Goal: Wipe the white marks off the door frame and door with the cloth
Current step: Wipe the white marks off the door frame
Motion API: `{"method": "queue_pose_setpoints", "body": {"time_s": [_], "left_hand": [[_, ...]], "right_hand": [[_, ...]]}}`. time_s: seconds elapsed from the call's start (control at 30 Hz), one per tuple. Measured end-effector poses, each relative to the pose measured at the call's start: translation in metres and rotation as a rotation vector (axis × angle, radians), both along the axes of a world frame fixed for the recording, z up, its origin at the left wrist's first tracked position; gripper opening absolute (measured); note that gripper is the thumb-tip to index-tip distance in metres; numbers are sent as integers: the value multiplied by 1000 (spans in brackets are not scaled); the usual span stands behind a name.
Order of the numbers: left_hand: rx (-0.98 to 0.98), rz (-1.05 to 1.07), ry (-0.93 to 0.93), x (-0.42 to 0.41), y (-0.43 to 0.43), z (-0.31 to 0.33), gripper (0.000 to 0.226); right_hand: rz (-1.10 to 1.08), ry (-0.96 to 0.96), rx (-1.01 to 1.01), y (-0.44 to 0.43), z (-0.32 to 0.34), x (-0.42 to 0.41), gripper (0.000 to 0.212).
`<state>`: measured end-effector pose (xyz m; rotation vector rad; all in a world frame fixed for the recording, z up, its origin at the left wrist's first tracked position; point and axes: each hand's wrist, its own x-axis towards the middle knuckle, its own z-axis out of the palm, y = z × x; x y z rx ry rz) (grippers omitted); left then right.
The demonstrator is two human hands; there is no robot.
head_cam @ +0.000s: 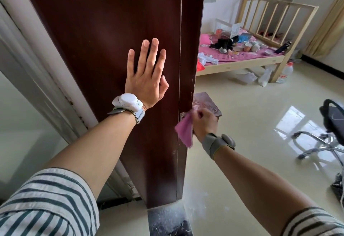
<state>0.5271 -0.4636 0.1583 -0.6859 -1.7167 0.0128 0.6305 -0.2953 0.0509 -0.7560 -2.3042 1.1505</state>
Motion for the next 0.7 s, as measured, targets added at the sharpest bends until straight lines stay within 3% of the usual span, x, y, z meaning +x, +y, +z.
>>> {"method": "queue_pose_setpoints", "body": {"time_s": [0.1, 0.23, 0.3, 0.43, 0.53, 0.7], "left_hand": [[-9, 1, 3, 1, -1, -7, 61], [13, 8, 6, 1, 0, -9, 62], [14, 6, 9, 2, 1, -10, 61], [3, 8, 7, 1, -1, -10, 61], [5, 11, 6, 1, 0, -10, 60], [19, 6, 19, 0, 1, -10, 61]], "right_hand": [[-94, 1, -43, 11, 1, 8, 22], [170, 59, 193, -15, 6, 9, 18], [186, 41, 292, -23, 3, 4, 20], [-29, -83, 28, -1, -8, 3, 25], [-155, -114, -15, 21, -15, 12, 26], [138, 61, 100, -13, -1, 11, 12]]}}
